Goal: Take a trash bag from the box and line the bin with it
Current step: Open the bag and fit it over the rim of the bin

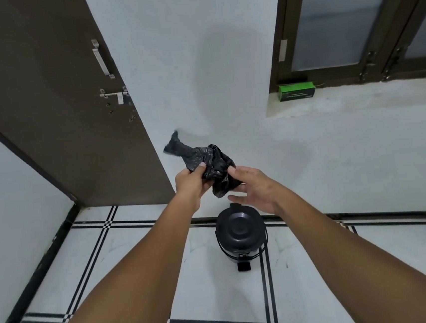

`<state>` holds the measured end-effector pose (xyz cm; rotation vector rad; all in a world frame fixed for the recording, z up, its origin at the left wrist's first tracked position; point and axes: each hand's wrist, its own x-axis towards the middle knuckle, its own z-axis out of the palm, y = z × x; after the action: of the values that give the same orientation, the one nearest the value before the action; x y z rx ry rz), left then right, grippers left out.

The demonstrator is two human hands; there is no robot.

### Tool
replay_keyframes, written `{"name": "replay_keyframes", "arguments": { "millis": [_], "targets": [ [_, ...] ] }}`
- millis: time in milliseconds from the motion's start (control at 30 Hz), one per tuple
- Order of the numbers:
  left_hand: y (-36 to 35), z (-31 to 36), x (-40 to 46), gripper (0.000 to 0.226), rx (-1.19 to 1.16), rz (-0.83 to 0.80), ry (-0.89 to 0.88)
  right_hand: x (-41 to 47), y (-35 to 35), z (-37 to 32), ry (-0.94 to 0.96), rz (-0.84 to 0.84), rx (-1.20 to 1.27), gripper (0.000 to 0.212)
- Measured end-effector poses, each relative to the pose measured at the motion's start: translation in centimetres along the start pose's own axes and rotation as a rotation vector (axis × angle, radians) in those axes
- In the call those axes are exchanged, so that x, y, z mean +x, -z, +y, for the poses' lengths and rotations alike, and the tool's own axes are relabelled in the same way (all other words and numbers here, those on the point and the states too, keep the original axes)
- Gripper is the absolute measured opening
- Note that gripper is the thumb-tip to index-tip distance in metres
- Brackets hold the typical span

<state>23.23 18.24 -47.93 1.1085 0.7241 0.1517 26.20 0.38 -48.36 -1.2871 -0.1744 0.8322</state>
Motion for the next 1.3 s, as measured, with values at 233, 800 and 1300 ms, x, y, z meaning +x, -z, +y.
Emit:
{"name": "replay_keyframes", "arguments": {
  "millis": [233,800,1300],
  "targets": [
    [-0.2,0.3,-3.1,0.06,0.298,-0.059,-0.054,-0.3,-0.5,-1.1,0.088,0.479,-0.065,0.011],
    [-4.9,1.3,-4.8,0.021,-0.021,-0.033,-0.075,-2.6,3.9,-0.9,0.135,0.819,-0.56,0.042],
    [-5.1,0.4,-3.8,0.042,0.091,-0.256,-0.017,-2.5,3.0,-2.9,0.132,0.465,-0.103,0.012]
  ]
}}
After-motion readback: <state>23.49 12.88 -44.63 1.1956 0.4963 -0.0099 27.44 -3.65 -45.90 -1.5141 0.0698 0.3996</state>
